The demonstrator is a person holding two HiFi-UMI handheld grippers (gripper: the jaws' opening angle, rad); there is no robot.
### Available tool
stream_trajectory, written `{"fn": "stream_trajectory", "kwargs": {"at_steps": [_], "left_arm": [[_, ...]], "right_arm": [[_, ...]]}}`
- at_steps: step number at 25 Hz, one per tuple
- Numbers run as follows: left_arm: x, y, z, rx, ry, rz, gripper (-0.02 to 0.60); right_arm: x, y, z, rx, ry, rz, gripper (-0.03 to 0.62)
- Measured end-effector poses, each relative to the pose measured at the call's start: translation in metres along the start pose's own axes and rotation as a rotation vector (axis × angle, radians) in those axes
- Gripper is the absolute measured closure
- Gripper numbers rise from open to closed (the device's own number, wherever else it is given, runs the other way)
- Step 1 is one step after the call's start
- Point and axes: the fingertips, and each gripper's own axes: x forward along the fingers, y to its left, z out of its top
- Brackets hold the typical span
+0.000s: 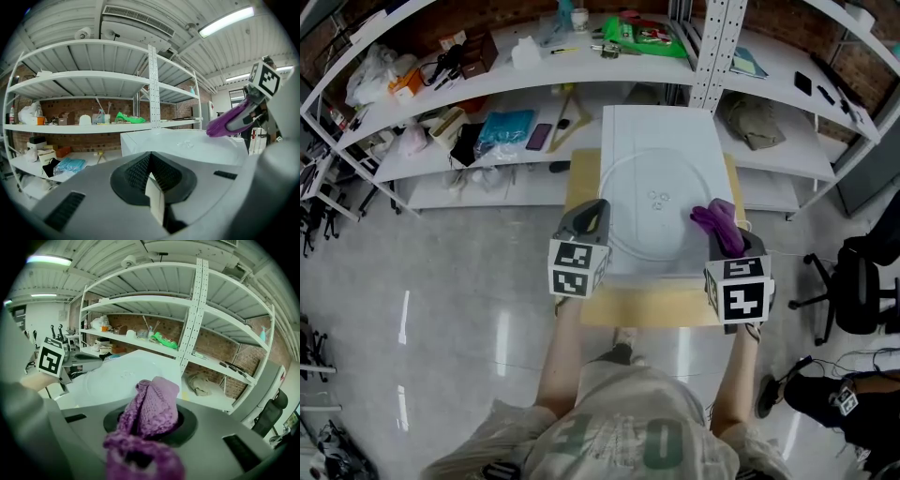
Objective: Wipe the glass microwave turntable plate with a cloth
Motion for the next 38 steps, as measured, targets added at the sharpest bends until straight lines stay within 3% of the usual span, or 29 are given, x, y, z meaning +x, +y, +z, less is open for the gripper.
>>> {"fn": "stream_trajectory", "kwargs": {"at_steps": [9,15,21,25,31,38], "left_arm": [[0.004,0.001,0.002,0.026,0.012,0.021,0.580],[-0.013,0.003,0.044,0.077,-0.058,0.098,0.580],[-0.077,-0.024,0.093,0.010,-0.220,0.079,0.580],[-0.115,-0.039,0.094,-0.004,-0.243,0.066,0.580],[-0.131,-0.053,0.082,-0.011,-0.224,0.048,0.580],[-0.131,-0.068,0.081,-0.017,-0.252,-0.006,0.580]], "right_arm": [[0.004,-0.007,-0.001,0.008,-0.031,-0.011,0.540],[-0.009,-0.012,0.021,-0.001,-0.119,-0.102,0.540],[-0.060,0.004,0.035,0.134,-0.344,-0.031,0.540],[-0.099,0.015,0.030,0.261,-0.495,0.018,0.540],[-0.114,0.029,-0.005,0.220,-0.468,-0.015,0.540],[-0.131,0.027,-0.005,0.256,-0.501,-0.002,0.540]]}}
